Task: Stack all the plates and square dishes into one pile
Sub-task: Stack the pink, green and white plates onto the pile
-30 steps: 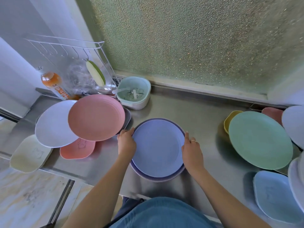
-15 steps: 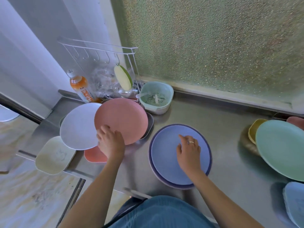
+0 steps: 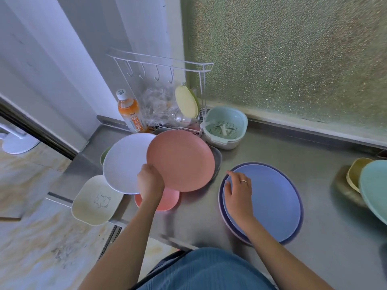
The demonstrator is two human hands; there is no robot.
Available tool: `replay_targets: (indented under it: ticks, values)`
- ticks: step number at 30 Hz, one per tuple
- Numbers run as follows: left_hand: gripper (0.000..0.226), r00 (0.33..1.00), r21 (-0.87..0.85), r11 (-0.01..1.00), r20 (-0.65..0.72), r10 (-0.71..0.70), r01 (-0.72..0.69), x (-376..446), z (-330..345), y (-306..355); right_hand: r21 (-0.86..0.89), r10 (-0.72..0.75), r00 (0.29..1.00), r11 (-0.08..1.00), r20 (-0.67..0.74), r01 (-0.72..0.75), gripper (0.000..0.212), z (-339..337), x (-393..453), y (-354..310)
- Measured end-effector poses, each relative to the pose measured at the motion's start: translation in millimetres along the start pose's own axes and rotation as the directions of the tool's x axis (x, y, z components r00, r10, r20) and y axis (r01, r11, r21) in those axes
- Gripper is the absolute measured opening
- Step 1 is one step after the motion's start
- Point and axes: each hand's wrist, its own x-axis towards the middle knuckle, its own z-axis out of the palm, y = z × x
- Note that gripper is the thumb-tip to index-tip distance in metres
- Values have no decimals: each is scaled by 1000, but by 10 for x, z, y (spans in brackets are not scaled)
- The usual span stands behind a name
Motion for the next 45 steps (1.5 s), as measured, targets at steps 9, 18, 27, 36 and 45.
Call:
replay_targets:
  ticks: [9,18,27,36,45]
  values:
    - [34,959,-163,980,238,152,-115,-217,-28,-102,291,278,960,917,30,-274,22,-148,150,-129]
    - [46,806,91,864,419,419,-496,-948,577,318,58,319,933,948,-165,-314,37,-937,-88,821]
    - [33,775,376,734,546,319,-566,-1257,1049,237,-333,310,951,897,2,-291,39,-1203,-212,1408]
    - [30,772,393,751,590,237,-531,-1300,1037,277,-459,336,940,845,54,-276,44,-1149,-169,1349]
    - [24,599,276,710,760,253,-648,-1419,1304,523,-426,431,902,822,31,-378,46,-1452,-306,1667]
